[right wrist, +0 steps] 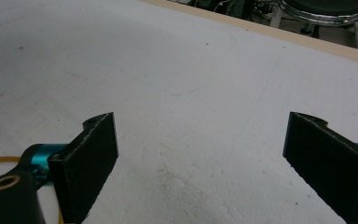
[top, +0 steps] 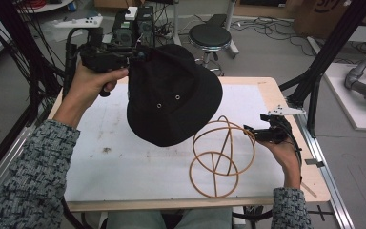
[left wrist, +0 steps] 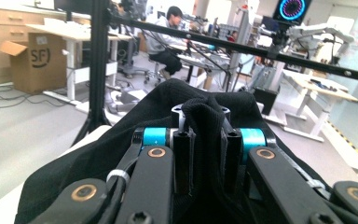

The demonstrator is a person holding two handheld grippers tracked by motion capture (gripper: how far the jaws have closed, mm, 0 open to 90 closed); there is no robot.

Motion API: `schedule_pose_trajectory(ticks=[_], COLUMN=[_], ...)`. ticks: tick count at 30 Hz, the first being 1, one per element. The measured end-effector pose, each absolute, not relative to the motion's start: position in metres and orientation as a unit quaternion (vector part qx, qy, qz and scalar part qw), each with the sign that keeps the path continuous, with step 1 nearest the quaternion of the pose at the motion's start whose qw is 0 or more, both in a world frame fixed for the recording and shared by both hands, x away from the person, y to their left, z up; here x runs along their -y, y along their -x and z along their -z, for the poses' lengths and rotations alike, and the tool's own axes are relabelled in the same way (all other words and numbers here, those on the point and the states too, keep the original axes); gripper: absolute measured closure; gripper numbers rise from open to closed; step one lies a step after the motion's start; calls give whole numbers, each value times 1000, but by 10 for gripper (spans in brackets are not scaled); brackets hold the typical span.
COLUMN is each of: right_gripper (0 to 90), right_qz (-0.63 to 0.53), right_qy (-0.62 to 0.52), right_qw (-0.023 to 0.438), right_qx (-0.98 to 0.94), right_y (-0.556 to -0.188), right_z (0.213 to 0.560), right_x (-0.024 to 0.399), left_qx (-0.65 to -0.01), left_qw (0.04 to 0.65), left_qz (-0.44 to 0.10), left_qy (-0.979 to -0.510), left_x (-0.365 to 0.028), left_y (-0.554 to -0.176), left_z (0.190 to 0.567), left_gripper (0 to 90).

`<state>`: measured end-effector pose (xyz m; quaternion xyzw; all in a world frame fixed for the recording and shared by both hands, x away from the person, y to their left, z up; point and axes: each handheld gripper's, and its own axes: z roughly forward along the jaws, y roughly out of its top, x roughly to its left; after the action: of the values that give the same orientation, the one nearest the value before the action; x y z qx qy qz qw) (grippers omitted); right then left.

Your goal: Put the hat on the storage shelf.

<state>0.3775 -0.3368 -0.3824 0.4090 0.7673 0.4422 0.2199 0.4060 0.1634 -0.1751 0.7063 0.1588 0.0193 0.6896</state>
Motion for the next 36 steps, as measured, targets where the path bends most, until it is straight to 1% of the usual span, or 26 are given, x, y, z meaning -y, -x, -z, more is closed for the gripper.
schedule_pose_trajectory(ticks=[8,14,29,36], right_gripper=[97,98,98,98], right_qz=[-444,-445,-447,-447], right_qy=[-410,-407,-409,-409], right_qw=[219,219,218,218], right_qx=[-767,-767,-765,-765], right_y=[-377,-377,-376,-376], right_z=[382,382,382,382], right_x=[337,337,338,339], left_qx=[-125,-112,-71,-64], left_qw=[686,678,644,639], left_qz=[11,22,55,65], left_qy=[-717,-726,-760,-764], left_x=[-131,-112,-57,-45], left_y=[-398,-395,-377,-375], left_z=[173,173,188,196], left_gripper=[803,803,801,801])
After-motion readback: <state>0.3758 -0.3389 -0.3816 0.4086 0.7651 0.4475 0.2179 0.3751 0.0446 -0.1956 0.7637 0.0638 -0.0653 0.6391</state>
